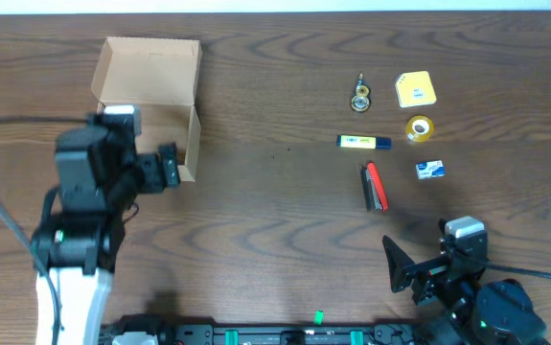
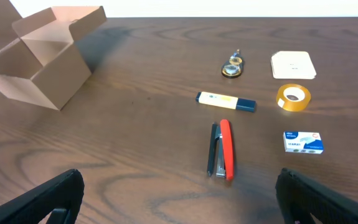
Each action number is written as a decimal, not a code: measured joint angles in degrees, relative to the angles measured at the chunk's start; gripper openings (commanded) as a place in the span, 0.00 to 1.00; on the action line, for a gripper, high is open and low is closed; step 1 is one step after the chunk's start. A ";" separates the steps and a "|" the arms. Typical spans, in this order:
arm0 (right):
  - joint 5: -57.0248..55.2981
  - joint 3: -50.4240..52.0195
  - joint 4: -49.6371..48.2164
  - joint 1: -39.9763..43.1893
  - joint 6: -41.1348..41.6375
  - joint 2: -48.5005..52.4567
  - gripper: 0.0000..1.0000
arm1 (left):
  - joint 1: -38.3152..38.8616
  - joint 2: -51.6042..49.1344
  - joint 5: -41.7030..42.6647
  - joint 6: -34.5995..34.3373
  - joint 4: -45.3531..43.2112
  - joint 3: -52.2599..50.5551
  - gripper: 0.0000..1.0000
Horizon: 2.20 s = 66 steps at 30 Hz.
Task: Pack container
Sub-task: 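Reach the left gripper to the box's left wall and push it right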
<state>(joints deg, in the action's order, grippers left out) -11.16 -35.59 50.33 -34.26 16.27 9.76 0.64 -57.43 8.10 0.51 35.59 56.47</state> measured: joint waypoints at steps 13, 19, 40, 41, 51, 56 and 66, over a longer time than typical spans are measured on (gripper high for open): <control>0.00 0.00 0.00 0.00 0.00 0.00 0.99 | 5.57 -18.60 -1.53 3.39 -5.07 2.03 0.95; 0.00 0.00 0.00 0.00 -0.02 0.00 0.99 | 5.57 -24.26 -0.87 3.34 -6.62 2.03 0.95; 0.00 0.00 0.00 0.00 -0.02 0.00 0.99 | 5.57 -37.35 -0.76 -2.91 -13.25 2.03 0.06; 0.00 0.00 -0.02 0.00 0.00 0.00 0.99 | 5.57 -37.42 -0.72 -3.48 -13.33 2.03 0.06; 0.00 0.00 0.00 0.00 0.00 0.00 0.99 | 9.46 -37.42 -0.96 -9.33 -15.15 2.08 0.06; 0.00 0.00 0.00 0.00 -0.02 0.00 0.99 | 16.61 -37.42 -1.01 -14.34 -15.28 2.99 0.06; 0.00 0.00 0.00 0.00 -0.02 0.00 0.99 | 32.57 -37.42 -1.38 -28.72 -19.78 5.86 0.06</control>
<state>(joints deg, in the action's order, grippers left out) -11.16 -35.59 50.33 -34.26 16.25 9.76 33.21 -94.85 6.72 -28.21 15.81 62.33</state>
